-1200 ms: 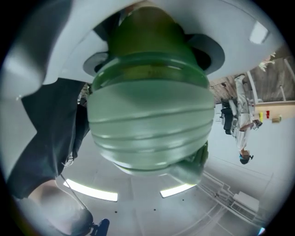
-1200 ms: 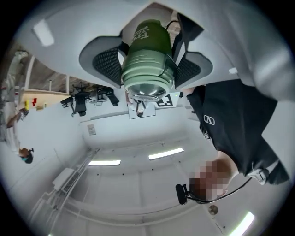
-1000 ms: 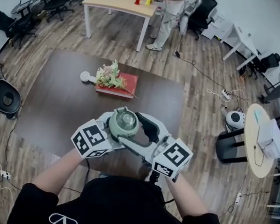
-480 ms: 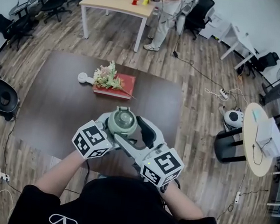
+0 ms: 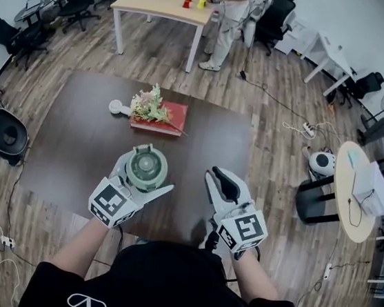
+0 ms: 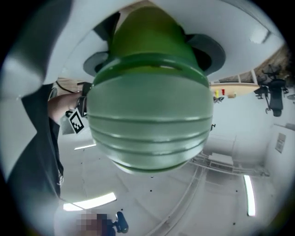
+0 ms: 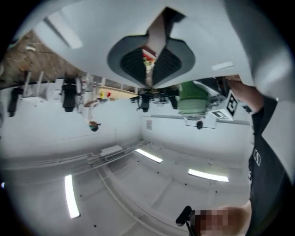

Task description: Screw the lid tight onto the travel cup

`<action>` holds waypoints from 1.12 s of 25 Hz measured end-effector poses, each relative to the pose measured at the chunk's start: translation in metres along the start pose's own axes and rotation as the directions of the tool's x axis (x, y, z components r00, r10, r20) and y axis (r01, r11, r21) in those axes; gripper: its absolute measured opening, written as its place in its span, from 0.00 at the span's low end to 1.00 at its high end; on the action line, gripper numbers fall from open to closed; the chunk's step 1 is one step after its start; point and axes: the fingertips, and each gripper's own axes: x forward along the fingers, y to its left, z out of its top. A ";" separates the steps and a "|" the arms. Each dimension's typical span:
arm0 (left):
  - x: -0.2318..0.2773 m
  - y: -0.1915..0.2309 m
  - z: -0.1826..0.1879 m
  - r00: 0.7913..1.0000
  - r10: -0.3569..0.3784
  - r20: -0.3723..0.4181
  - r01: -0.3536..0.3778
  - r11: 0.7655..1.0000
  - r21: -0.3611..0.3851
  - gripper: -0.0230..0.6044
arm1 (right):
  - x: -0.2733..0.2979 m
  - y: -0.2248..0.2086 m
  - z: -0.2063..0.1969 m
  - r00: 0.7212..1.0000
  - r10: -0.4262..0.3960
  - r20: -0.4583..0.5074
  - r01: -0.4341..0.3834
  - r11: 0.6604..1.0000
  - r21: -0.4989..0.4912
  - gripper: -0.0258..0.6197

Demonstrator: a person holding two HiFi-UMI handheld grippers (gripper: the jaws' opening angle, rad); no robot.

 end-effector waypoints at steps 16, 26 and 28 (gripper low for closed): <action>-0.111 0.060 -0.057 0.863 0.504 -0.039 -0.504 0.864 0.005 0.70 | -0.079 -0.081 -0.074 0.880 -0.475 0.017 0.474 0.880 0.039 0.05; -0.106 0.052 -0.057 0.869 0.493 -0.043 -0.494 0.869 -0.014 0.70 | -0.073 -0.070 -0.067 0.892 -0.450 0.031 0.450 0.893 0.028 0.05; -0.104 0.051 -0.059 0.871 0.489 -0.048 -0.491 0.871 -0.021 0.70 | -0.072 -0.068 -0.069 0.896 -0.443 0.025 0.443 0.896 0.028 0.05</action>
